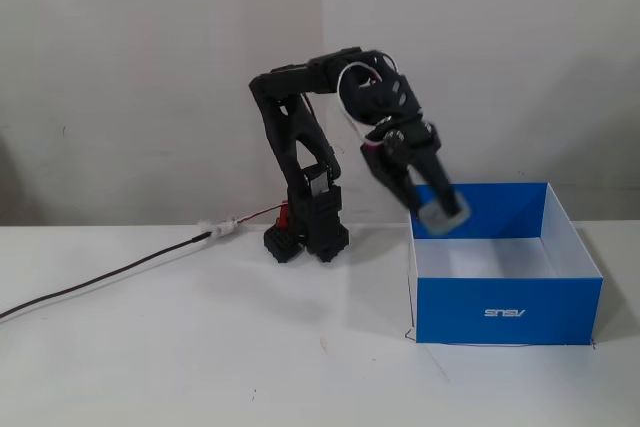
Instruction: Pick the gray block and keep it in the box.
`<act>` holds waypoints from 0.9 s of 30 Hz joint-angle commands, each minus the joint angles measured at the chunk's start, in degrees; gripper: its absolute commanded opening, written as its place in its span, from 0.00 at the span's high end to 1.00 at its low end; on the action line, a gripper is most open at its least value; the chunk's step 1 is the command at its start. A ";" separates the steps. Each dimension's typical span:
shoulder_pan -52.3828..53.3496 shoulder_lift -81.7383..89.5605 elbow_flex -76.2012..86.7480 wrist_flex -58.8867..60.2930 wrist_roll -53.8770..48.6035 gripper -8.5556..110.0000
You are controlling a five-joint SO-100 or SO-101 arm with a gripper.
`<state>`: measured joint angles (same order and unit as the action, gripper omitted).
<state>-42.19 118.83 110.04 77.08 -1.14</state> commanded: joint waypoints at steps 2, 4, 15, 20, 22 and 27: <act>-8.17 4.66 -0.70 0.00 0.97 0.93; -14.15 3.25 -1.05 -0.44 0.97 0.93; -25.22 -13.36 -7.29 -0.88 2.37 0.72; -22.41 -10.99 -2.81 -5.54 3.87 0.67; -19.07 -7.65 -2.90 -5.10 4.92 0.75; -9.49 0.53 -0.70 -3.96 4.92 0.92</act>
<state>-53.09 114.70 109.95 72.77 3.60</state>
